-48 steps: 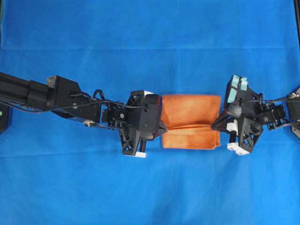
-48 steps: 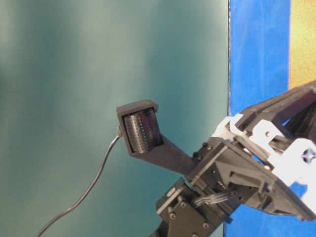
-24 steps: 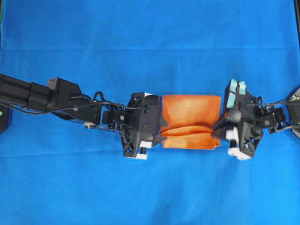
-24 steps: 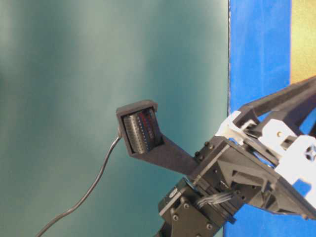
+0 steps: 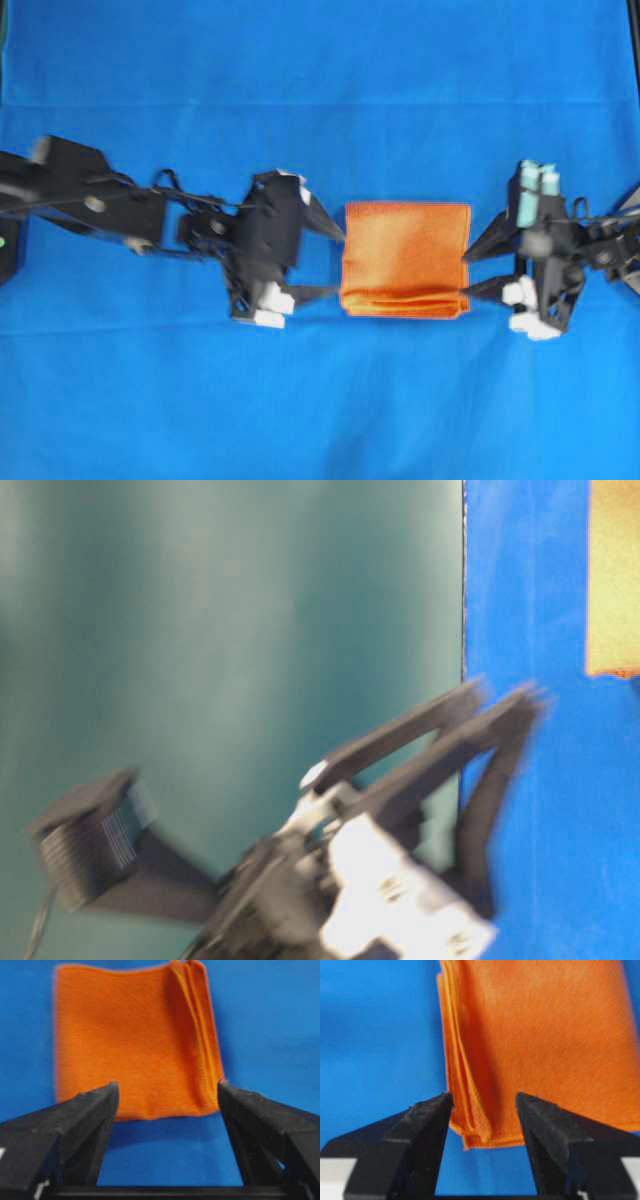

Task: Fold the orange towel.

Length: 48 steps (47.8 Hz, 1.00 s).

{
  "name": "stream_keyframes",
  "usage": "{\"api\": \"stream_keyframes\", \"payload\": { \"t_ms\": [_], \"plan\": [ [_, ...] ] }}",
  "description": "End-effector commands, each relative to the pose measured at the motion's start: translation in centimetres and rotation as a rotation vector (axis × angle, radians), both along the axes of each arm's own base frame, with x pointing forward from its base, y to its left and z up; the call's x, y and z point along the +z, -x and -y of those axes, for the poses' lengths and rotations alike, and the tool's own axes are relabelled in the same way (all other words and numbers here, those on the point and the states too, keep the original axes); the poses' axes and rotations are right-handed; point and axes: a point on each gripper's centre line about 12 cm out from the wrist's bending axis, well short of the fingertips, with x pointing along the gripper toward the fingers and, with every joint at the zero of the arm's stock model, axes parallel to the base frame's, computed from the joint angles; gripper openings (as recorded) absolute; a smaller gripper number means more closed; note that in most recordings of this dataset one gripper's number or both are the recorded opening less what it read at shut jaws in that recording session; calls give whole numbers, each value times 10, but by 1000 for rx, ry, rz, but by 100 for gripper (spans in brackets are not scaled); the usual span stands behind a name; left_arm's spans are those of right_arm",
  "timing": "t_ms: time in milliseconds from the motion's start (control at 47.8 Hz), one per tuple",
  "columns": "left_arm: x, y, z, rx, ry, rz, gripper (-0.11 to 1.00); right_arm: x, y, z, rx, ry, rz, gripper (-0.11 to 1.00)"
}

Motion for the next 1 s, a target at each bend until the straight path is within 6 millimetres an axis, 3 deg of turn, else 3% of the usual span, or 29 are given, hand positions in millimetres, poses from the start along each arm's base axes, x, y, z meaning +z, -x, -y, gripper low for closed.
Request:
{"api": "stream_keyframes", "payload": {
  "t_ms": [0, 272, 460, 732, 983],
  "plan": [
    [32, 14, -10, 22, 2, 78, 73, 19, 4, 5, -3, 17, 67, 58],
    [43, 63, -31, 79, 0, 167, 73, 57, 33, 22, -11, 104, 230, 58],
    [45, 98, -35, 94, 2, 241, 72, 69, 54, 32, -24, 174, 296, 58],
    [51, 157, -34, 105, 22, 340, 73, 56, 80, 43, -59, 198, 339, 58],
    [39, 207, -33, 106, 28, 411, 73, 33, 89, 44, -53, 181, 368, 58]
  ]
}}
